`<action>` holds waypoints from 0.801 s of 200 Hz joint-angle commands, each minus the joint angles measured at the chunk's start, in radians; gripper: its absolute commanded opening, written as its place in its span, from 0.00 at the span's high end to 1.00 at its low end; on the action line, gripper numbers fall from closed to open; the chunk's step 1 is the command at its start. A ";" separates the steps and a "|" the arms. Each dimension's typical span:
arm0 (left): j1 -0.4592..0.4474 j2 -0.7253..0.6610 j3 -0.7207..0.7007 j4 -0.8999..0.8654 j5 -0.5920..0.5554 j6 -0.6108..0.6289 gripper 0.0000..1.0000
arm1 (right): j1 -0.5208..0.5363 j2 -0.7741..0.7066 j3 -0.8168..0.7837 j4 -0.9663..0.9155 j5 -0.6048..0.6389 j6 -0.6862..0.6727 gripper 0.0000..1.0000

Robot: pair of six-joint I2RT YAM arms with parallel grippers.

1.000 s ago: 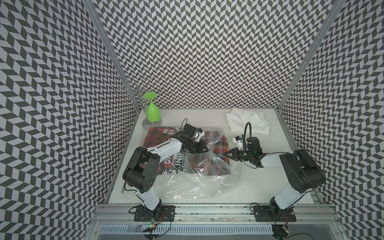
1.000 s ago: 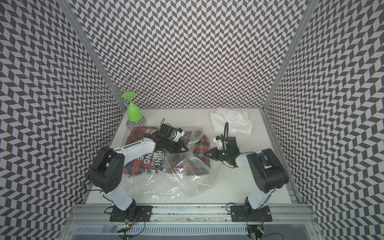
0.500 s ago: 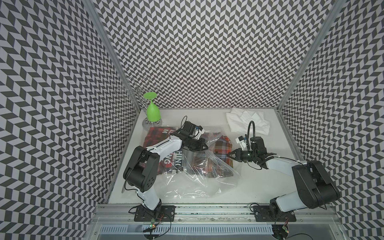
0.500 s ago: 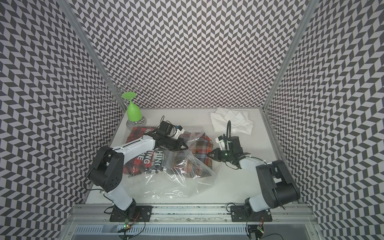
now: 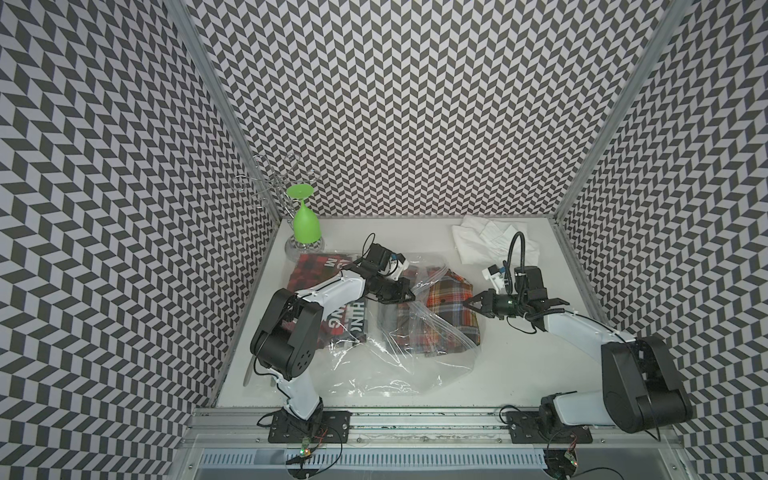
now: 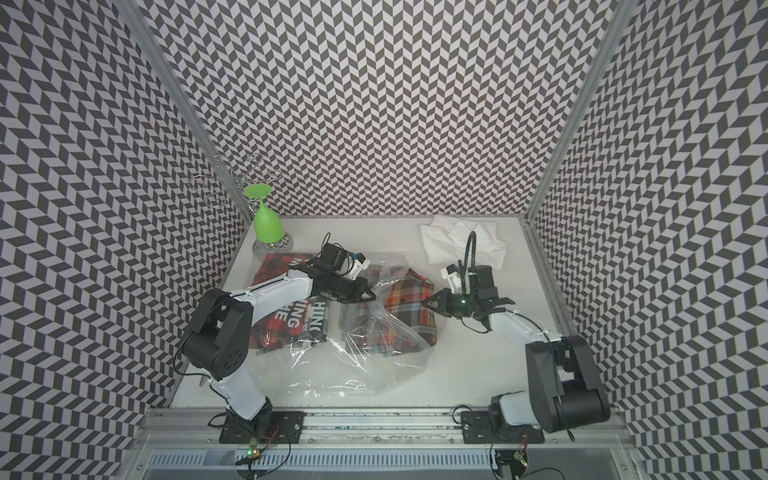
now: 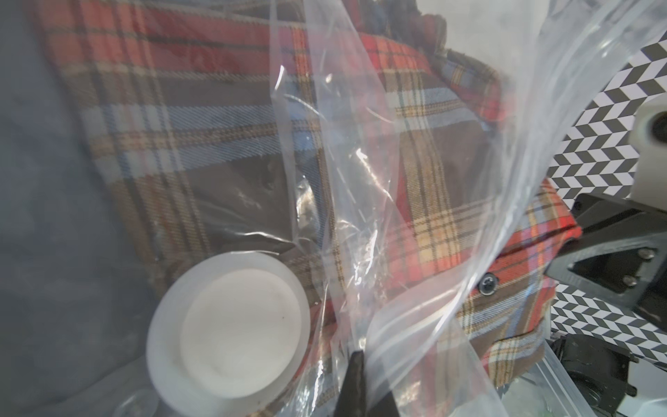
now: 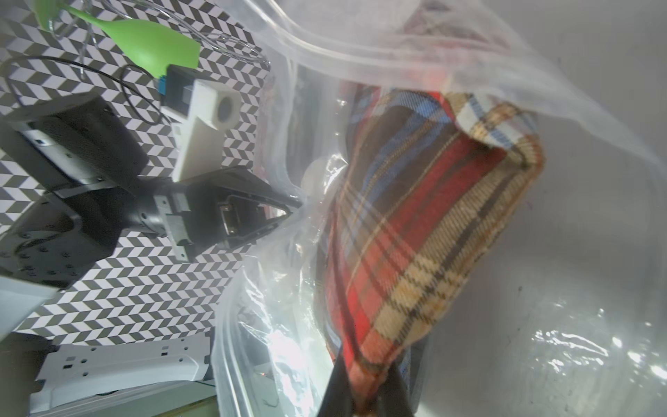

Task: Take the shirt out of the vacuum bag
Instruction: Take out the shirt from the vacuum bag.

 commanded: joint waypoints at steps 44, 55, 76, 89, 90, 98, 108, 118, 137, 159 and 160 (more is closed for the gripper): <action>0.003 0.002 0.051 -0.035 0.036 0.003 1.00 | -0.003 -0.074 0.068 0.063 -0.111 0.064 1.00; 0.002 -0.001 0.071 -0.038 0.040 0.001 1.00 | -0.004 -0.087 0.077 0.063 -0.113 0.076 1.00; 0.003 0.003 0.094 -0.045 0.043 -0.003 1.00 | -0.002 -0.105 0.092 0.073 -0.128 0.103 1.00; 0.003 0.006 0.098 -0.048 0.044 -0.001 1.00 | 0.000 -0.120 0.098 0.084 -0.134 0.122 1.00; 0.003 0.007 0.098 -0.048 0.044 -0.001 1.00 | 0.001 -0.122 0.098 0.085 -0.134 0.124 1.00; 0.003 0.009 0.094 -0.046 0.043 0.000 1.00 | 0.000 -0.129 0.100 0.089 -0.134 0.135 1.00; 0.002 0.013 0.087 -0.045 0.042 0.001 1.00 | 0.000 -0.139 0.100 0.083 -0.131 0.137 1.00; 0.003 0.014 0.078 -0.042 0.041 0.002 1.00 | 0.001 -0.146 0.099 0.065 -0.120 0.129 1.00; 0.004 0.015 0.064 -0.038 0.038 0.003 1.00 | -0.001 -0.151 0.105 -0.009 -0.079 0.081 1.00; 0.008 0.014 0.063 -0.042 0.030 0.008 1.00 | -0.009 -0.162 0.124 -0.090 -0.048 0.032 1.00; 0.008 0.014 0.062 -0.042 0.030 0.009 1.00 | -0.010 -0.162 0.125 -0.092 -0.048 0.030 1.00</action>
